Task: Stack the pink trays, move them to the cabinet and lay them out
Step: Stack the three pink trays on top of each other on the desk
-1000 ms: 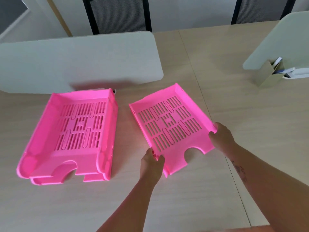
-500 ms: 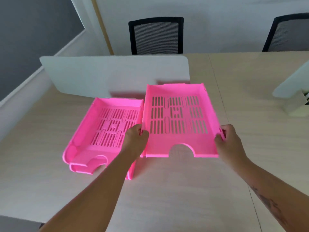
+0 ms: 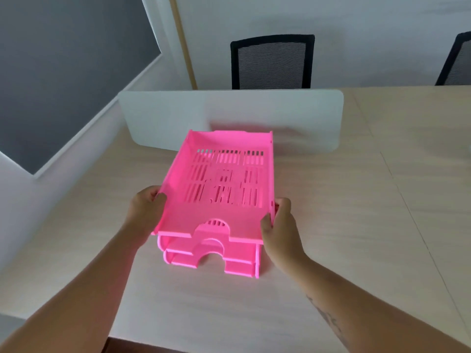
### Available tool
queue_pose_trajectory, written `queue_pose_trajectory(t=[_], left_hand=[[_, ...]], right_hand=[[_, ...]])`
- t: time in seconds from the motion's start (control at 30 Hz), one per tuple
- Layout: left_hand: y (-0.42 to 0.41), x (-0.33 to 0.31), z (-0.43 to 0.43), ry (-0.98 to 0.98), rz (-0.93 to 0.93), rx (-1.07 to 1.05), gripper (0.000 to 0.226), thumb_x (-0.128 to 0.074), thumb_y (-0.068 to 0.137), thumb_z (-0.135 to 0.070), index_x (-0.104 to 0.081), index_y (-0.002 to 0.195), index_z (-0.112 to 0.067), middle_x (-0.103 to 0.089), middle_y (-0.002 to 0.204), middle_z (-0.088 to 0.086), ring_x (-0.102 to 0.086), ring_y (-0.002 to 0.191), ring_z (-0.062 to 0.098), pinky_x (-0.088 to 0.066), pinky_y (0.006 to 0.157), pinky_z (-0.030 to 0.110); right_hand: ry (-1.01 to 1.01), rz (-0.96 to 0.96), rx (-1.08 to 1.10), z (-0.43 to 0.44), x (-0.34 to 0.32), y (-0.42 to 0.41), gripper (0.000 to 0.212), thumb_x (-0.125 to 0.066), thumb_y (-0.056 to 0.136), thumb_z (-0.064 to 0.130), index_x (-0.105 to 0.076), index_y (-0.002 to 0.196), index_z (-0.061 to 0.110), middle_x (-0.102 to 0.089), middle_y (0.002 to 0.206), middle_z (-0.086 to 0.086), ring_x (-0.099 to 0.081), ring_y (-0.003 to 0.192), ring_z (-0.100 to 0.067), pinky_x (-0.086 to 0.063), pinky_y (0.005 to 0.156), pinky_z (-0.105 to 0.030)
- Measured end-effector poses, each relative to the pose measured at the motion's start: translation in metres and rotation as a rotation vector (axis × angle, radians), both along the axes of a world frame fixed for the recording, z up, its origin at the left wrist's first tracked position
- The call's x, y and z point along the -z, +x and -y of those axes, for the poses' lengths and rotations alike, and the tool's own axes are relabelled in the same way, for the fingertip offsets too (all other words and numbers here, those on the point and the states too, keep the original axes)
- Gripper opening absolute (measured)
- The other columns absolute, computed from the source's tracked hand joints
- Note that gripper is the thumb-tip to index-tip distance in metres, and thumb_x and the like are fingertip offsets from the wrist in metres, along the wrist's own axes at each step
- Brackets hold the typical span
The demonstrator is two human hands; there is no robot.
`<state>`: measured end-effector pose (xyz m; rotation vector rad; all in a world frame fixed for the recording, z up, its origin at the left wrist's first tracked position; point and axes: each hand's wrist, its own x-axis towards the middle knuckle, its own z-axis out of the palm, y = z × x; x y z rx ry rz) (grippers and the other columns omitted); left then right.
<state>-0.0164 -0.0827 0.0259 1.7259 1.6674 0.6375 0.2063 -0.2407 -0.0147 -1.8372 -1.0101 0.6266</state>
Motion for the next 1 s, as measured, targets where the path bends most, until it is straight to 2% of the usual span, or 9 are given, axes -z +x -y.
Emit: queue_pose_trajectory(t=[0.1,0.2,0.37,0.5,0.63,0.73,0.8,0.9,1.0], left_hand=[[-0.015,0.019,-0.01,-0.046,0.012,0.042,0.032,-0.041,0.098,-0.011,-0.069,0.089,-0.022,-0.073,0.088,0.018,-0.063,0.07,0.028,-0.059,0.066,0.053],[-0.023,0.039,-0.011,-0.087,0.033,0.104,0.031,-0.038,0.099,-0.01,-0.069,0.101,-0.016,-0.073,0.089,0.015,-0.066,0.071,0.027,-0.059,0.059,0.041],[-0.037,0.065,-0.009,-0.153,0.048,0.244,0.037,-0.038,0.1,-0.007,-0.064,0.122,-0.021,-0.073,0.098,0.0,-0.069,0.086,0.017,-0.055,0.06,0.025],[-0.041,0.066,-0.016,-0.103,0.056,0.258,0.04,-0.036,0.099,-0.007,-0.063,0.124,-0.022,-0.073,0.096,0.002,-0.07,0.084,0.02,-0.06,0.062,0.035],[-0.041,0.056,-0.021,-0.035,0.097,0.276,0.041,-0.034,0.099,-0.006,-0.064,0.121,-0.021,-0.072,0.09,0.007,-0.07,0.081,0.03,-0.063,0.064,0.049],[-0.047,0.054,-0.027,-0.035,0.11,0.27,0.04,-0.034,0.099,-0.007,-0.065,0.12,-0.021,-0.072,0.089,0.006,-0.071,0.08,0.031,-0.063,0.061,0.049],[-0.052,0.056,-0.029,-0.057,0.093,0.272,0.039,-0.033,0.1,-0.01,-0.06,0.126,-0.022,-0.071,0.093,0.002,-0.07,0.08,0.024,-0.064,0.062,0.046],[-0.056,0.059,-0.028,-0.085,0.11,0.29,0.038,-0.034,0.103,-0.015,-0.055,0.134,-0.024,-0.07,0.098,-0.002,-0.069,0.083,0.016,-0.063,0.064,0.039],[-0.056,0.061,-0.026,-0.098,0.153,0.292,0.035,-0.036,0.104,-0.017,-0.056,0.131,-0.026,-0.072,0.098,0.0,-0.071,0.083,0.018,-0.064,0.064,0.04]], right_hand=[[-0.049,0.013,0.046,-0.003,0.009,-0.018,0.021,-0.043,0.098,0.002,-0.04,0.118,0.004,-0.052,0.078,0.009,-0.051,0.061,-0.003,-0.04,0.046,-0.014],[-0.108,0.032,0.101,-0.004,0.022,-0.029,0.022,-0.043,0.098,0.001,-0.041,0.12,0.002,-0.052,0.078,0.012,-0.053,0.063,-0.004,-0.036,0.049,-0.016],[-0.147,0.062,0.187,0.0,0.04,-0.048,0.032,-0.042,0.097,0.001,-0.039,0.129,0.006,-0.059,0.081,0.004,-0.058,0.063,-0.009,-0.042,0.049,-0.026],[-0.155,0.056,0.222,-0.001,0.037,-0.057,0.036,-0.039,0.098,0.002,-0.038,0.133,0.009,-0.059,0.081,0.002,-0.066,0.07,-0.024,-0.057,0.061,-0.049],[-0.137,0.047,0.256,-0.006,0.031,-0.062,0.036,-0.037,0.099,0.003,-0.036,0.135,0.009,-0.057,0.077,0.006,-0.068,0.073,-0.034,-0.057,0.062,-0.056],[-0.161,0.059,0.25,-0.012,0.032,-0.064,0.036,-0.037,0.099,0.002,-0.035,0.135,0.008,-0.059,0.077,-0.002,-0.065,0.068,-0.038,-0.055,0.056,-0.054],[-0.217,0.055,0.207,-0.016,0.037,-0.067,0.038,-0.036,0.099,0.001,-0.032,0.137,0.007,-0.057,0.075,0.001,-0.063,0.063,-0.032,-0.054,0.053,-0.049],[-0.274,0.066,0.179,-0.015,0.044,-0.072,0.042,-0.036,0.1,0.003,-0.03,0.142,0.006,-0.053,0.077,0.007,-0.055,0.058,-0.009,-0.041,0.046,-0.024],[-0.233,0.072,0.228,-0.017,0.041,-0.07,0.04,-0.035,0.101,0.003,-0.034,0.141,0.004,-0.058,0.085,0.001,-0.058,0.062,-0.01,-0.05,0.051,-0.032]])
